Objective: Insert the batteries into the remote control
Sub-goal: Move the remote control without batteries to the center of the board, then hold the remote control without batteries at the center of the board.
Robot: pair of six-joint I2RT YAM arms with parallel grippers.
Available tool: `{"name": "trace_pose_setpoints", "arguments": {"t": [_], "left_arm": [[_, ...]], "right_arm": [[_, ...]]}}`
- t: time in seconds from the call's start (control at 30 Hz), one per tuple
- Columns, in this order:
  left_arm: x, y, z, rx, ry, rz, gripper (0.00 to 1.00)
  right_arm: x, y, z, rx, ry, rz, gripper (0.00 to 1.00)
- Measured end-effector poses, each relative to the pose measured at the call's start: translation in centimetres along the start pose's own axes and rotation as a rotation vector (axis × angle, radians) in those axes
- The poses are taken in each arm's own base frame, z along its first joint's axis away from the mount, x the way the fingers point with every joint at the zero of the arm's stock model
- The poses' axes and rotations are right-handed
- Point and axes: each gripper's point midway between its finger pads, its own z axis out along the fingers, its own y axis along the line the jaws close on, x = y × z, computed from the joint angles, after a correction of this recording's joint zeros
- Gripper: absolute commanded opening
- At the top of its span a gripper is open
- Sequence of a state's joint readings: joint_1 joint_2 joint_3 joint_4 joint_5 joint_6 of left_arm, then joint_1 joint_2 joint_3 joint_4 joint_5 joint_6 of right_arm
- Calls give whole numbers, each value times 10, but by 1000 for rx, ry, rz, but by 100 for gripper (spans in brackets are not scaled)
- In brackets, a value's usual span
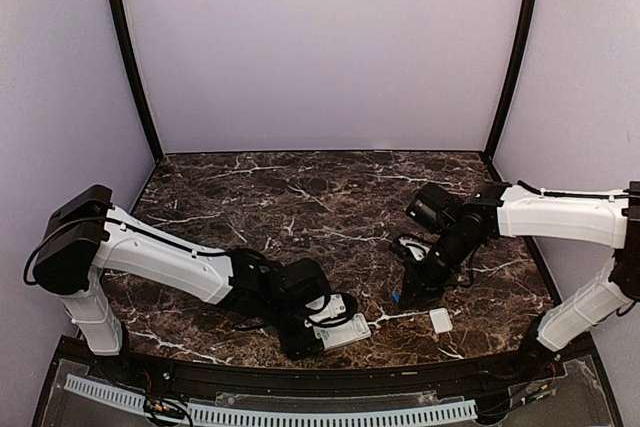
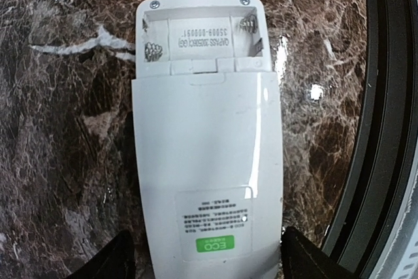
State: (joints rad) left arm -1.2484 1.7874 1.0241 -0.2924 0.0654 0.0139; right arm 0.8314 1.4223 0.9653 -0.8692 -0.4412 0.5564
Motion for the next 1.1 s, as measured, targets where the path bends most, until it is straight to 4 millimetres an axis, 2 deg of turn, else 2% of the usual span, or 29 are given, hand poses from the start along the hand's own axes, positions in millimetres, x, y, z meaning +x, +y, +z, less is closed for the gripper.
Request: {"name": "trace_pose_setpoints", "arguments": {"t": [0.17,0.33,0.53,0.7,0.93,1.1], "left_arm": [[2,-3,0,-4,-27,9,82],[13,-3,-12,-18,-58,17,77],[9,-3,-26,-31,-152,38,78],[7,-6,-20,-10,-192,64,81],[10,-9,-1,10,-178,101,80],[6,-10,2,15,-196,126,73]], "right_arm": [[0,6,-3,1,-9,8,0],[-1,17,-6,-11,0,-5,0],[3,30,4,-17,77,-3,0],[6,36,16,-8,150,7,0],[-4,44,29,-11,208,18,0],[-3,38,47,10,273,43,0]]}}
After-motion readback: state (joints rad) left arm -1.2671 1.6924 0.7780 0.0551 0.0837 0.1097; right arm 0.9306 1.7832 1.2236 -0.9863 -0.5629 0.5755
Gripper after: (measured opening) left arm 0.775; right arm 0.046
